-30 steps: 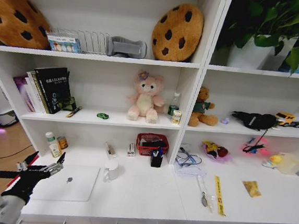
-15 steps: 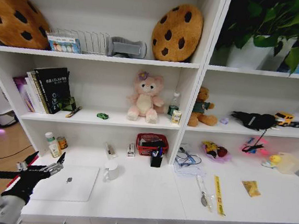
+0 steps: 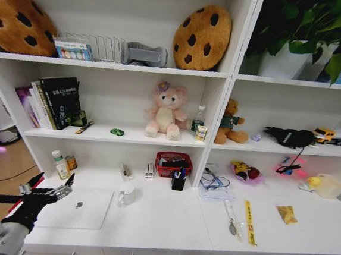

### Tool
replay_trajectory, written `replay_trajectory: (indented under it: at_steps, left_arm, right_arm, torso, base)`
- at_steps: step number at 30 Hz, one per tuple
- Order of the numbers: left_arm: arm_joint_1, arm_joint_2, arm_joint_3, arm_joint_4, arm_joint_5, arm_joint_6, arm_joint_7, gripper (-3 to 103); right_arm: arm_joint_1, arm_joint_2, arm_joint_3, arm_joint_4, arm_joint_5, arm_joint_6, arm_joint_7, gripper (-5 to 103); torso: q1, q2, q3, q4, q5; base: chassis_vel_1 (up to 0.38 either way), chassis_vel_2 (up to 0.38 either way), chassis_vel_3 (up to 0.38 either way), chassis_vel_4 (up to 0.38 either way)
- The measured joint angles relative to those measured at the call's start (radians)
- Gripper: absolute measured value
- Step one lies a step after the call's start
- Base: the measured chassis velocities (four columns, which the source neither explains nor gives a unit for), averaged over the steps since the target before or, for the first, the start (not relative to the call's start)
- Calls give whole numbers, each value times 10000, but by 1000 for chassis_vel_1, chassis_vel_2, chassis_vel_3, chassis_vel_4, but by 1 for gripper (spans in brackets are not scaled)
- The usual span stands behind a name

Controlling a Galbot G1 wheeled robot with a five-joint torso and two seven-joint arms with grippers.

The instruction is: Organize the objects on the table.

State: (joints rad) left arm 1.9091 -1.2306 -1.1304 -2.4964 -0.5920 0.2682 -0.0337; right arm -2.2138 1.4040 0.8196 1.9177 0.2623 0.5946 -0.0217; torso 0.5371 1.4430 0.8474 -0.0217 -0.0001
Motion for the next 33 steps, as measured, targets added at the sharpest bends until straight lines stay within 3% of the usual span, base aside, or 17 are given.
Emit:
replay_trajectory:
  at_steps: [8,13,14,16,18,33]
  left_arm:
    - [0,0,0,0,0,0,0,100]
    - [0,0,0,1,0,0,0,100]
    - [0,0,0,1,0,0,0,100]
    - [0,0,0,1,0,0,0,100]
    - [0,0,0,1,0,0,0,100]
    - [0,0,0,0,0,-1,0,100]
  right_arm:
    - [1324,-83,1157,2329,1181,-745,-331,93]
    - [2994,-734,1907,3358,2351,-2450,472,84]
    - [2994,-734,1907,3358,2351,-2450,472,84]
    - [3476,-1180,2096,3707,2956,-3312,861,97]
    - [3561,-1332,2127,3827,3113,-3631,979,99]
    - [3489,-1192,1712,3706,3083,-3692,1094,100]
  torso:
    - [2,-1,1,-1,0]
    - [4,-3,2,2,3]
    - [4,-3,2,2,3]
    - [4,-3,2,1,1]
    - [4,-3,2,0,1]
    - [1,-1,-1,4,3]
  base:
    - [0,0,0,0]
    - [0,0,0,0]
    - [0,0,0,0]
    - [0,0,0,0]
    - [0,0,0,0]
    - [-80,-79,72,83]
